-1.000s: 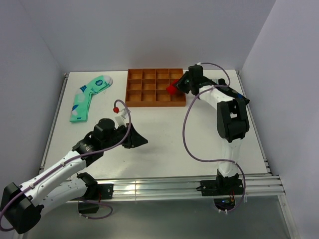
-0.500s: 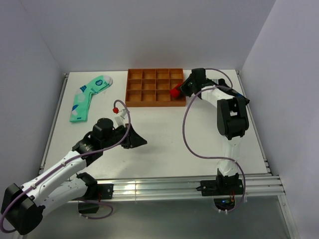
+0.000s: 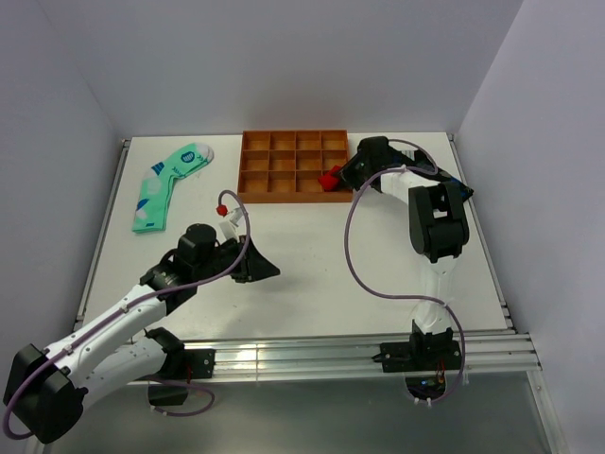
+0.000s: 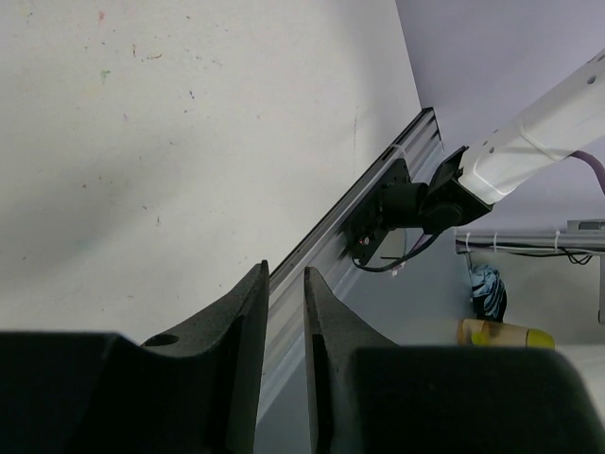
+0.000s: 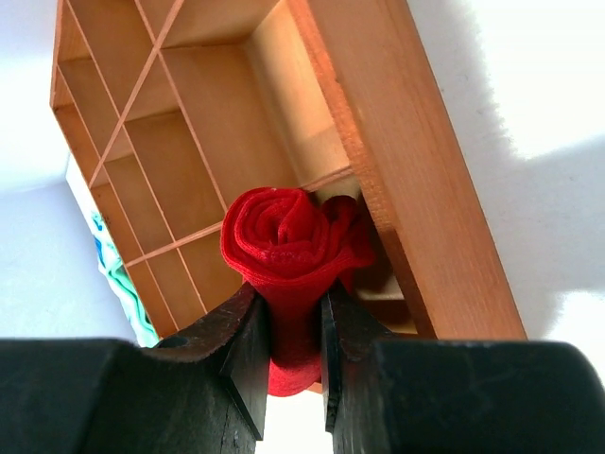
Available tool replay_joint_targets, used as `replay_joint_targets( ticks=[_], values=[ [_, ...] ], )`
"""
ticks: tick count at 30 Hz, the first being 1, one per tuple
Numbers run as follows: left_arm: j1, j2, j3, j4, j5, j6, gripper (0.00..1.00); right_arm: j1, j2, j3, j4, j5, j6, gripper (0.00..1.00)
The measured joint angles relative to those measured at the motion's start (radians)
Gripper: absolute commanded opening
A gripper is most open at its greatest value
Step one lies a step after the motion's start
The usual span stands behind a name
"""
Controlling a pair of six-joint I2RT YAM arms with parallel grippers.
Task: Roll the socks
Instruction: Place the sock in the storage box.
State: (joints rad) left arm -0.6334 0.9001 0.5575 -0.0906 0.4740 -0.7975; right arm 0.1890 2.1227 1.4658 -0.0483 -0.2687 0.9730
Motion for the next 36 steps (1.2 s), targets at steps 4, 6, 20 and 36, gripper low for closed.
replay_joint_targets(
  ticks=[4, 6, 20, 36],
  values=[
    [0.002, 0.0, 0.0, 0.004, 0.002, 0.0, 0.26, 0.0, 0.0, -0.002, -0.016, 0.014, 0.019, 0.0],
    [0.002, 0.0, 0.0, 0.004, 0.004, 0.0, 0.26, 0.0, 0.0, 0.0, -0.042, 0.031, 0.028, 0.0],
    [0.007, 0.016, 0.0, 0.003, 0.03, 0.0, 0.25, 0.01, 0.071, 0.252, -0.43, 0.195, 0.023, 0.0],
    [0.008, 0.033, 0.0, 0.003, 0.057, -0.001, 0.24, 0.038, 0.195, 0.488, -0.674, 0.28, -0.013, 0.0]
  ],
)
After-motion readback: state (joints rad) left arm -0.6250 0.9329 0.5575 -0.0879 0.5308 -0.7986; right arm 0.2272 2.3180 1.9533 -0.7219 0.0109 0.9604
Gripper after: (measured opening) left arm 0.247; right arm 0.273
